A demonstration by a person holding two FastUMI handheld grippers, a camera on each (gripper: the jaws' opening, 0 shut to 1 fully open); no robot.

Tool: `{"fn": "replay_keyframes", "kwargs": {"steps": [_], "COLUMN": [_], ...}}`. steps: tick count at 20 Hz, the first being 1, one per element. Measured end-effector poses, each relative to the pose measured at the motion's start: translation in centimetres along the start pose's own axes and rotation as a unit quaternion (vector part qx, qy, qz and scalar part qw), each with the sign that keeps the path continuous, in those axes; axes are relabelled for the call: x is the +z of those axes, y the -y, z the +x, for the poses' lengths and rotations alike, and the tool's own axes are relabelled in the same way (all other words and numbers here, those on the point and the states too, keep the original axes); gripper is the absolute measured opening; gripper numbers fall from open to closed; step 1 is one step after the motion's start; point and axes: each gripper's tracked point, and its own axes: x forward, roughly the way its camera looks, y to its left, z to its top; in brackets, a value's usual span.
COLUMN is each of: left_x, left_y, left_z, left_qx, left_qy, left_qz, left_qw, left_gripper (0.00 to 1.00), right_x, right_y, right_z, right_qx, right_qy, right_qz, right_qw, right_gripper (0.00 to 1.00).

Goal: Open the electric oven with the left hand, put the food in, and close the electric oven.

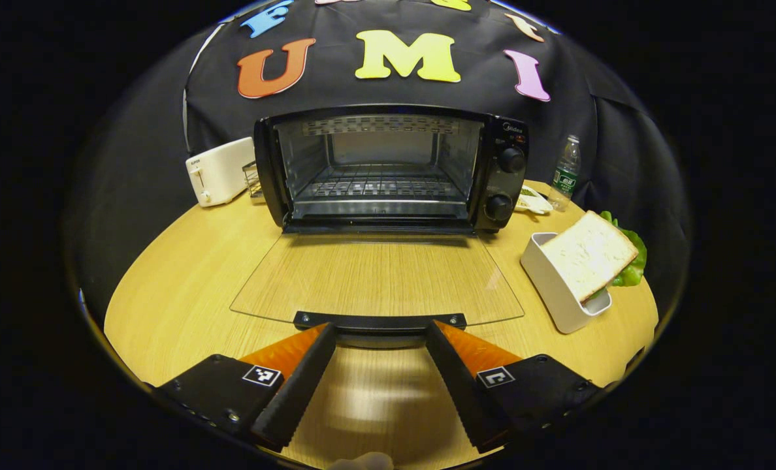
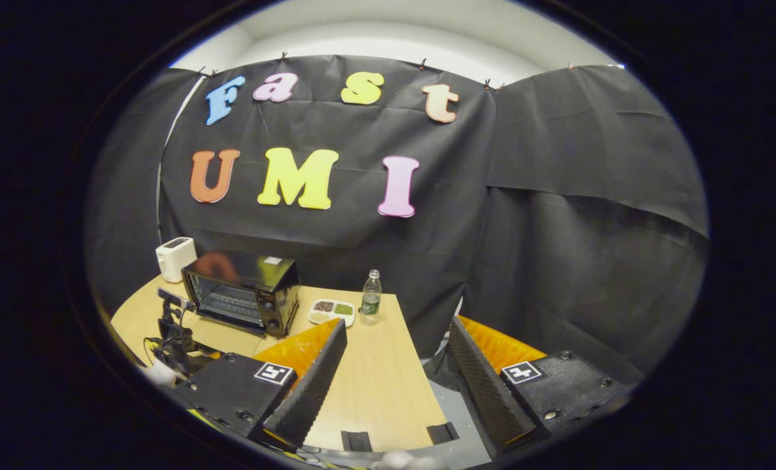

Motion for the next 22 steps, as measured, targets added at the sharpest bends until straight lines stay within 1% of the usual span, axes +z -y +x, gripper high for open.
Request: {"fn": "replay_keyframes", "kwargs": {"steps": [3,6,7,8,9,10,11,12,13,14,15,16,19,22], "left_x": [1.8,4.6,5.7,6.6,7.5,8.6,9.6,10.6,11.6,12.5,13.3,14.0,16.5,19.0], "left_y": [-0.8,-1.1,-1.4,-1.5,-1.7,-1.9,-2.1,-2.3,-2.2,-2.2,-2.3,-2.4,-2.4,-2.1], "left_z": [-0.9,-3.0,-4.0,-5.1,-6.3,-7.6,-9.0,-10.4,-11.9,-13.2,-14.7,-16.1,-19.8,-22.8], "left_qx": [0.009,0.01,0.012,0.011,0.011,0.011,0.014,0.013,0.013,0.01,0.01,0.011,0.011,0.015], "left_qy": [0.029,0.074,0.09,0.102,0.114,0.129,0.141,0.155,0.167,0.179,0.188,0.196,0.221,0.25], "left_qz": [0.0,0.015,0.022,0.027,0.031,0.035,0.038,0.038,0.038,0.034,0.03,0.025,0.01,0.007], "left_qw": [1.0,0.997,0.996,0.994,0.993,0.991,0.989,0.987,0.985,0.983,0.982,0.98,0.975,0.968], "left_gripper": [0.94,0.95,0.95,0.96,0.96,0.96,0.95,0.96,0.96,0.96,0.95,0.95,0.95,0.95], "right_x": [0.3,0.7,0.8,0.7,0.5,0.0,-0.6,-1.5,-2.6,-3.5,-4.7,-6.0,-10.0,-14.3], "right_y": [-0.4,-1.1,-1.3,-1.6,-1.9,-2.2,-2.7,-3.4,-3.7,-4.1,-4.8,-5.6,-7.4,-9.4], "right_z": [0.4,1.0,1.3,1.6,1.9,2.3,2.7,3.4,4.0,4.7,5.4,6.1,8.8,11.5], "right_qx": [0.003,0.011,0.015,0.018,0.023,0.028,0.036,0.046,0.055,0.063,0.076,0.091,0.124,0.166], "right_qy": [0.003,0.01,0.012,0.013,0.014,0.011,0.006,-0.003,-0.013,-0.023,-0.036,-0.052,-0.094,-0.148], "right_qz": [0.004,0.009,0.013,0.019,0.025,0.029,0.032,0.032,0.037,0.044,0.053,0.063,0.084,0.107], "right_qw": [1.0,1.0,1.0,1.0,0.999,0.999,0.999,0.998,0.998,0.997,0.995,0.993,0.984,0.969], "right_gripper": [0.92,0.92,1.0,0.92,0.92,1.0,0.92,1.0,0.92,1.0,0.92,1.0,1.0,1.0]}}
